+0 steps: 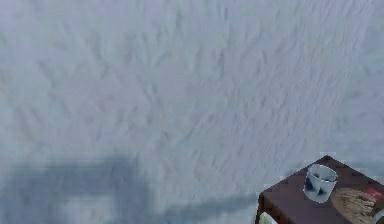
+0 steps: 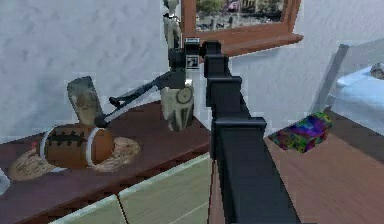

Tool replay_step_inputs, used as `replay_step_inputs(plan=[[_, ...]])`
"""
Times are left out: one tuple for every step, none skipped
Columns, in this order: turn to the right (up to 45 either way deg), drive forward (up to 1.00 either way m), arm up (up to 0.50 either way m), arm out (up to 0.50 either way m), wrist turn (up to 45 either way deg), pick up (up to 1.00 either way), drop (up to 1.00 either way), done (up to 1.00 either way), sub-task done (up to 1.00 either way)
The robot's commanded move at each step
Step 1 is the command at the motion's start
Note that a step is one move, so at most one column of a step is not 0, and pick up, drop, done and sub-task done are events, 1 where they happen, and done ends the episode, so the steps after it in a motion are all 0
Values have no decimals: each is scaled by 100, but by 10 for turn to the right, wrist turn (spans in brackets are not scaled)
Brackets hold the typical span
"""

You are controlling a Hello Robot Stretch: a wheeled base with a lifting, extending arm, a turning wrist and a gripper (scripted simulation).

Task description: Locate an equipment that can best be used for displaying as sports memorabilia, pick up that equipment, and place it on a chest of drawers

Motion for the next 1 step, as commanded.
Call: replay_step_inputs(plan=[[0, 0, 0, 0, 0, 0, 0, 100, 0]])
